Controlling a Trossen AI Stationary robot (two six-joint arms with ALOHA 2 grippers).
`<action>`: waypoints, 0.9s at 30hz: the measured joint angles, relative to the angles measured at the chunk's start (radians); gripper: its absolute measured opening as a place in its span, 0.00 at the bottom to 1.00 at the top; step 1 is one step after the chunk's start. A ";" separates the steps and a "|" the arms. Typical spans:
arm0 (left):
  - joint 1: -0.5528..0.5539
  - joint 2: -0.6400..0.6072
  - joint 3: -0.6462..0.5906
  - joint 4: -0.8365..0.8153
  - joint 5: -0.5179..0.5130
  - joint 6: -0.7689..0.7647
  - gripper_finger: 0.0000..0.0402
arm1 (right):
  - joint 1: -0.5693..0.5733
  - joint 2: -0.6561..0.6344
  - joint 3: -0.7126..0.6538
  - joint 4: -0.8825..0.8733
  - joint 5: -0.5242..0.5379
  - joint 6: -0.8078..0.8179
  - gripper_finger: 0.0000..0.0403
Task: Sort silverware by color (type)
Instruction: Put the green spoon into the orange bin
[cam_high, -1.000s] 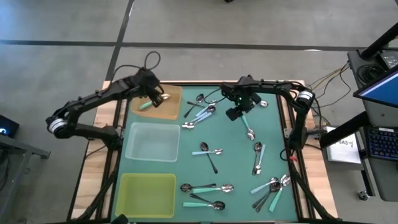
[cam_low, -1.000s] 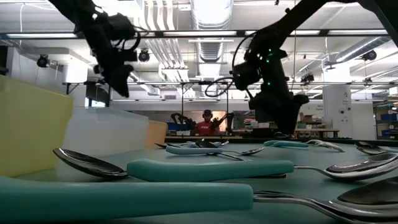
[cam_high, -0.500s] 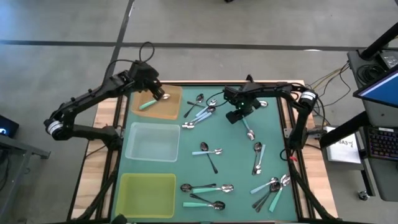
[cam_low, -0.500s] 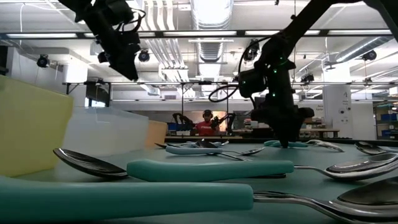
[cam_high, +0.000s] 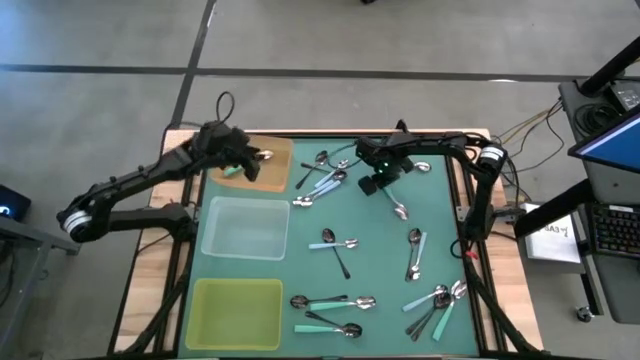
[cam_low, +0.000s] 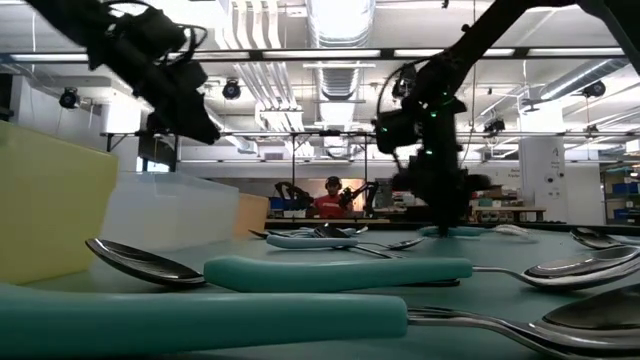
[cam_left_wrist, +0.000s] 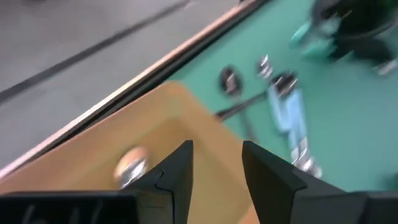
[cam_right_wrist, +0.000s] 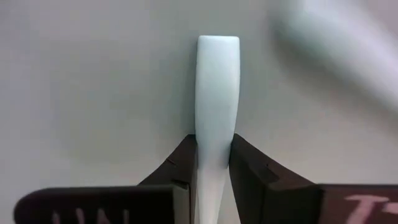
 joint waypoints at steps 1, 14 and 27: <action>-0.001 -0.020 -0.044 0.071 0.031 -0.036 0.29 | 0.005 -0.003 0.018 0.025 -0.001 -0.001 0.13; -0.008 -0.059 -0.308 0.710 0.230 -0.350 0.29 | 0.079 -0.051 0.248 0.559 -0.034 -0.015 0.13; -0.050 0.051 -0.163 0.714 0.272 -0.290 0.33 | 0.158 -0.045 0.375 0.763 -0.035 -0.154 0.13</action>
